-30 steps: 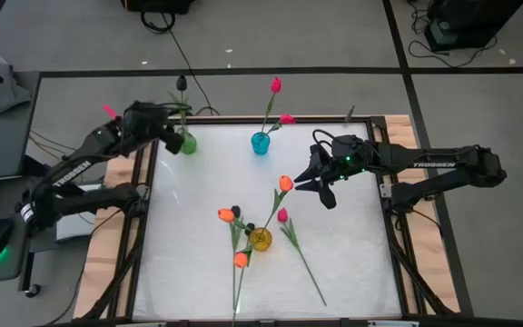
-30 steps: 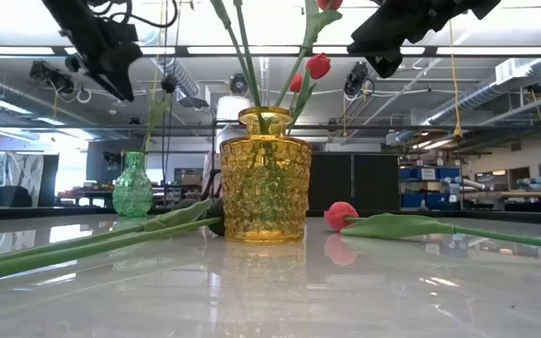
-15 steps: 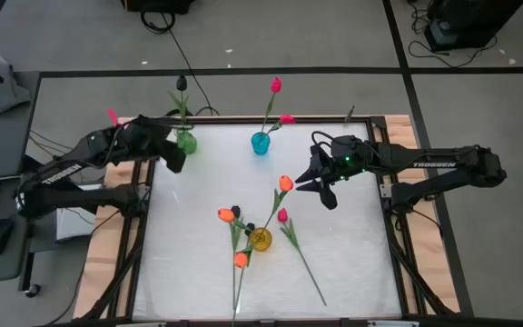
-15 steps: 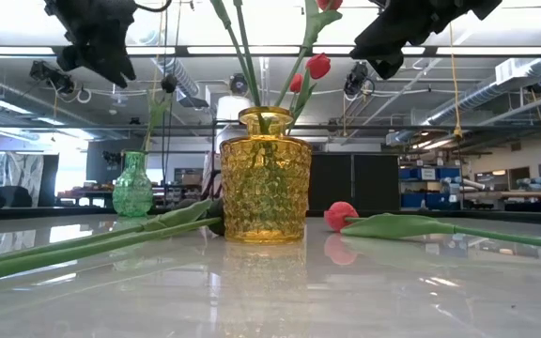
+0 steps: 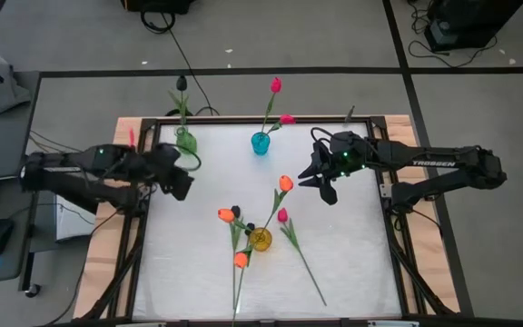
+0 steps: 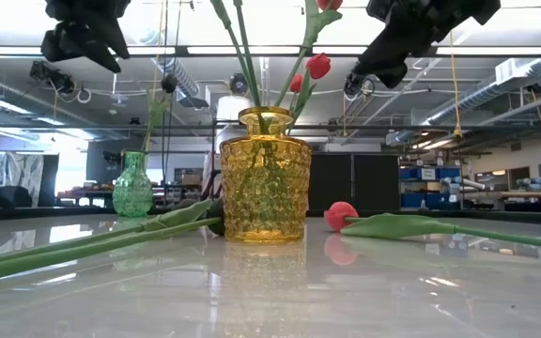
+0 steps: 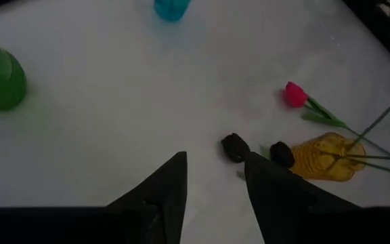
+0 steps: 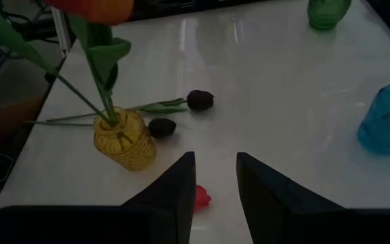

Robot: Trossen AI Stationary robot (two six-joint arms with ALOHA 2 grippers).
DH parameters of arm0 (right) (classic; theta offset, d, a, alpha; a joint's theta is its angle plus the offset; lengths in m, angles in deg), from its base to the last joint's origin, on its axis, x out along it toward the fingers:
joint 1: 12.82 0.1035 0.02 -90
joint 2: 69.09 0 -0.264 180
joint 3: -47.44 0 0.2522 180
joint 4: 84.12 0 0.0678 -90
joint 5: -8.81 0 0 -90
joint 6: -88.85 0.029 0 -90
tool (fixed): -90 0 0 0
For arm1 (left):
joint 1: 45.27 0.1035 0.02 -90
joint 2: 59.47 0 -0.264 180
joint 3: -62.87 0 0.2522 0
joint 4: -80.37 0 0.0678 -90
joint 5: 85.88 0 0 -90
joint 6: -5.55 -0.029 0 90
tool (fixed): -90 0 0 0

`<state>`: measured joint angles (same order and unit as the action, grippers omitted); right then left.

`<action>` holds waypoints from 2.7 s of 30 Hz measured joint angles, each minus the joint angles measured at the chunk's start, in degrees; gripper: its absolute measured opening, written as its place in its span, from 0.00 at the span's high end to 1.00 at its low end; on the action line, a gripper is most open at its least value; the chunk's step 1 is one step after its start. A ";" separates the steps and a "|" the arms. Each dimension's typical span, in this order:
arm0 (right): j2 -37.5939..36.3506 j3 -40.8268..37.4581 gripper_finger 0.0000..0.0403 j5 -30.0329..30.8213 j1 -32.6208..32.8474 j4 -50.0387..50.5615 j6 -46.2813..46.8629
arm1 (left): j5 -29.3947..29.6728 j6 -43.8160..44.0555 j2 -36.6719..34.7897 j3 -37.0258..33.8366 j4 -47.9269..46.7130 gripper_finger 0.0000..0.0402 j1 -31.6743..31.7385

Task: Sort flowers into vase by color
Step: Put the left black flower into the green vase

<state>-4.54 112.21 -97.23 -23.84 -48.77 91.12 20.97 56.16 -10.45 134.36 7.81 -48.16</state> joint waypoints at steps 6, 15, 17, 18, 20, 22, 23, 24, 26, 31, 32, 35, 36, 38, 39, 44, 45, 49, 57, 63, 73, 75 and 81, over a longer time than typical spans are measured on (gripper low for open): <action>-0.02 0.00 0.71 -0.06 -1.01 0.00 -1.38 | 8.03 9.48 7.70 0.00 0.53 0.62 -10.42; -0.02 0.00 0.71 -0.10 -2.24 0.00 -4.05 | 10.48 13.47 23.81 -0.07 9.68 0.62 -17.42; -0.02 0.00 0.71 -0.10 -2.37 0.02 -4.85 | 10.38 16.53 26.79 -0.07 9.76 0.62 -18.26; -0.02 0.00 0.71 -0.10 -2.39 0.01 -5.21 | 9.96 18.68 28.10 -0.07 9.52 0.62 -18.53; -0.02 0.00 0.71 -0.12 -2.39 0.06 -5.67 | 8.86 22.99 30.41 -0.09 8.65 0.62 -18.92; -0.04 0.00 0.71 -0.43 -2.39 0.28 -6.22 | 7.90 25.86 32.22 -0.09 8.81 0.62 -19.23; -0.02 0.00 0.71 -0.50 -2.36 0.56 -6.65 | 7.47 27.17 32.96 -0.09 8.77 0.62 -19.26; -0.04 0.00 0.71 -0.52 -2.36 0.81 -6.98 | 7.13 28.63 33.54 -0.11 8.88 0.62 -19.26; -0.04 0.00 0.71 -0.54 -2.36 1.08 -7.38 | 6.71 30.00 34.26 -0.11 9.42 0.62 -19.27; -0.04 0.00 0.71 -0.52 -2.41 1.21 -8.88 | 1.54 25.32 34.61 -0.09 5.46 0.62 -19.89; -0.04 0.00 0.71 -0.55 -2.50 1.22 -9.18 | 0.22 24.85 34.61 -0.09 3.13 0.62 -20.17; -0.04 0.00 0.71 -0.54 -2.69 1.24 -9.58 | -3.27 24.46 34.04 -0.11 -3.87 0.62 -21.64; -0.04 0.00 0.71 -0.55 -2.74 1.22 -9.59 | -4.95 23.59 33.96 -0.11 -5.20 0.62 -22.11; -0.04 0.01 0.71 -0.56 -2.98 1.23 -9.67 | -7.69 20.46 34.07 -0.11 -5.40 0.62 -23.57; -0.04 0.01 0.71 -0.55 -3.05 1.23 -9.79 | -8.63 17.64 34.07 -0.11 -4.16 0.62 -24.43; -0.04 0.00 0.71 -0.54 -3.66 0.95 -9.92 | -10.00 4.64 34.40 -0.11 12.04 0.62 -27.05; -0.04 0.01 0.71 -0.54 -3.75 0.80 -9.93 | -9.73 3.14 34.38 -0.11 16.09 0.62 -27.04; -0.04 0.00 0.71 -0.54 -3.76 0.79 -9.98 | -7.11 -1.45 34.41 -0.09 27.99 0.62 -26.97; -0.04 0.00 0.71 -1.99 -3.75 0.87 -11.42 | -5.10 -8.71 38.69 -0.01 26.87 0.62 -28.58; -0.04 0.00 0.71 -2.09 -3.74 1.07 -12.56 | -3.72 0.45 43.05 -0.04 25.02 0.62 -27.43; -0.04 0.02 0.71 -2.07 -3.74 1.09 -13.35 | -4.27 24.76 46.57 -0.04 25.26 0.62 -22.66; -0.04 0.00 0.71 -2.09 -3.74 1.15 -13.83 | -4.28 28.02 46.57 -0.04 25.53 0.62 -22.25; -0.04 0.00 0.71 -2.08 -3.74 1.09 -14.53 | -4.32 33.03 46.57 -0.04 30.02 0.62 -22.06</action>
<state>-4.58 112.21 -99.31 -27.58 -47.68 76.60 16.65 89.19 36.12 134.32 37.83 -70.23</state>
